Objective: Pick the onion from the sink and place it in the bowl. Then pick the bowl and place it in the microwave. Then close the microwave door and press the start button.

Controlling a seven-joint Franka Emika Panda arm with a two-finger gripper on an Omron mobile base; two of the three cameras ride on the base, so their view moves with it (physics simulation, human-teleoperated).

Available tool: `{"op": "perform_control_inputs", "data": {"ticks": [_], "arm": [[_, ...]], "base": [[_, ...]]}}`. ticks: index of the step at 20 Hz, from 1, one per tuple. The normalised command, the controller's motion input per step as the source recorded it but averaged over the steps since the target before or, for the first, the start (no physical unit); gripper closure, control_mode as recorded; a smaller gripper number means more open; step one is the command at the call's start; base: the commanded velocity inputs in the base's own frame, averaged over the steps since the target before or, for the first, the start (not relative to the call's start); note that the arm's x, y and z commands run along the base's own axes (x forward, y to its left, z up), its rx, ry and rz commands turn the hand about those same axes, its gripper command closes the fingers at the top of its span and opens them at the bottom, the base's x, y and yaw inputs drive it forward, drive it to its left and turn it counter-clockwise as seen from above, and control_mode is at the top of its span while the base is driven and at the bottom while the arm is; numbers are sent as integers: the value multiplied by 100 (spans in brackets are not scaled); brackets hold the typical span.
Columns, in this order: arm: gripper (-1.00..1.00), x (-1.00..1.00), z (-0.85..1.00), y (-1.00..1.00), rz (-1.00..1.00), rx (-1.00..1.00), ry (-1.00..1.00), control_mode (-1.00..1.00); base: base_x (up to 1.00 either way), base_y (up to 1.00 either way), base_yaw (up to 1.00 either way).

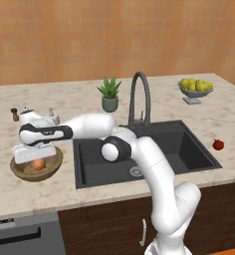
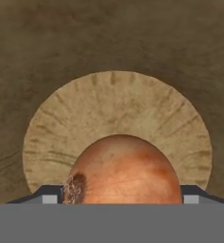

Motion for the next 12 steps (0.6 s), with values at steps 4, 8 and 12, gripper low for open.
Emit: {"op": "perform_control_inputs", "data": {"ticks": [4, 8, 12], "arm": [[-100, 7, -13, 0, 0, 0, 0, -100], [-100, 0, -1, 0, 0, 2, 0, -100], [-100, 0, 0, -1, 0, 5, -3, -100]], "base": [[0, 0, 0], [0, 0, 0], [0, 0, 0]]}}
